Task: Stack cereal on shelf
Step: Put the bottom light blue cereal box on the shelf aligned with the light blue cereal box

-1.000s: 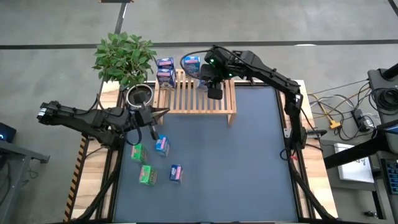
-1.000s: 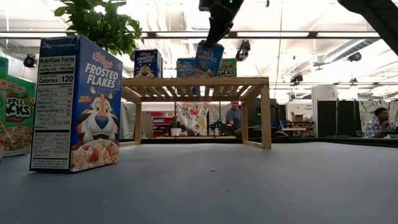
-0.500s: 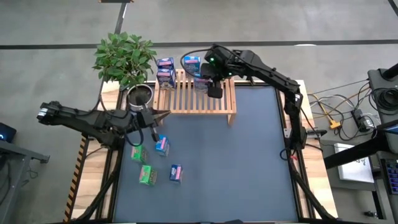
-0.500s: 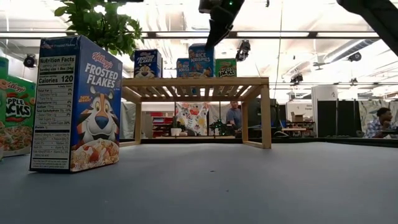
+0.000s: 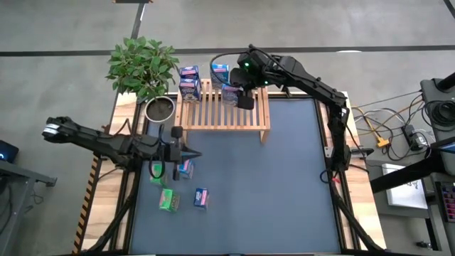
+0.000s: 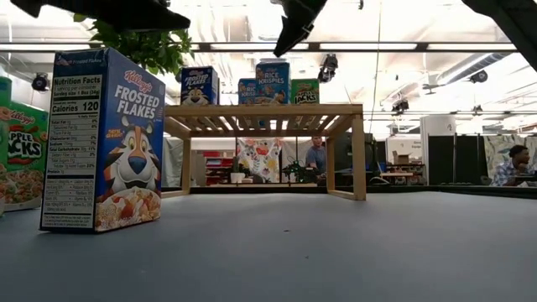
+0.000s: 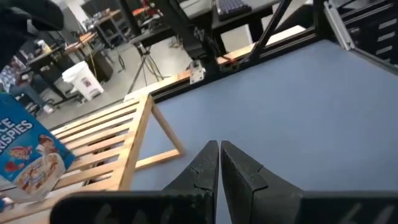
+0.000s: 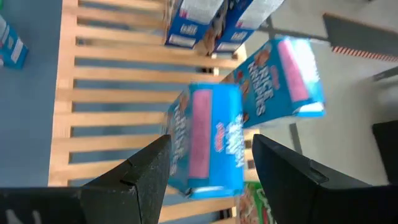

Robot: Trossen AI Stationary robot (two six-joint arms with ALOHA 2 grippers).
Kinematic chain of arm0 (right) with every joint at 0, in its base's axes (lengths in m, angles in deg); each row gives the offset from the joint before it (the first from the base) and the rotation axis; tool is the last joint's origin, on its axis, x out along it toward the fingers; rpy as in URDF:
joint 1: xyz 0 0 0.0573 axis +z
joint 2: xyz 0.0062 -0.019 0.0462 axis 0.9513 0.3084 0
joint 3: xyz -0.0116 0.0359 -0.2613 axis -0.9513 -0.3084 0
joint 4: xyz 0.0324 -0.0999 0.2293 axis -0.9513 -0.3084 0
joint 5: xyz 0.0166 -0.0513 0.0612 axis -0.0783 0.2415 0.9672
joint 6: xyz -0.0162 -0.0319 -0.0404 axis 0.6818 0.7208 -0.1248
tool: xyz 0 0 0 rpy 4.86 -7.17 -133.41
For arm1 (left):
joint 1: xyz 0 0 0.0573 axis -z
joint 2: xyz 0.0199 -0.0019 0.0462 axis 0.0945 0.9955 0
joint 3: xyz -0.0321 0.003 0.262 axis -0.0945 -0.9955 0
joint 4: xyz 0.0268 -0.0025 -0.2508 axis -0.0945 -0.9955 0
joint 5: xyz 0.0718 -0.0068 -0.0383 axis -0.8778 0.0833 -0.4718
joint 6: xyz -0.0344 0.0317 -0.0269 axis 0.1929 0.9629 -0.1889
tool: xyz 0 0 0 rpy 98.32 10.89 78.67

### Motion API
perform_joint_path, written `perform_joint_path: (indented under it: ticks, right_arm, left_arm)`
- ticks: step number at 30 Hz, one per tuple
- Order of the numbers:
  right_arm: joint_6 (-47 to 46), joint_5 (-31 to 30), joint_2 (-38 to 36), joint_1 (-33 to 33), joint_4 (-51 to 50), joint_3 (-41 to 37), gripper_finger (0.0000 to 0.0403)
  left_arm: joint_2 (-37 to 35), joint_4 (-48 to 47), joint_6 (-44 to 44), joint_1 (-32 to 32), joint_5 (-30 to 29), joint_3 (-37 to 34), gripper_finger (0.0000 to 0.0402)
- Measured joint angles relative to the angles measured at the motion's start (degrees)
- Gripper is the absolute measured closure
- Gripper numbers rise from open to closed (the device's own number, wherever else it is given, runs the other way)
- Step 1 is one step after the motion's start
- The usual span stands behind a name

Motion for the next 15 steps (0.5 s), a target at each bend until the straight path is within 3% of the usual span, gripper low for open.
perform_joint_path:
  ticks: [7,15]
  right_arm:
    - [2.85,0.06,-1.28,1.17,1.82,0.0,0.0197]
    - [4.23,0.15,-3.0,1.8,0.98,0.0,0.0284]
  left_arm:
    - [-0.44,7.23,-1.02,-0.07,0.1,-2.47,0.04]
    - [-0.62,7.59,-4.43,-0.07,-0.83,-2.4,0.04]
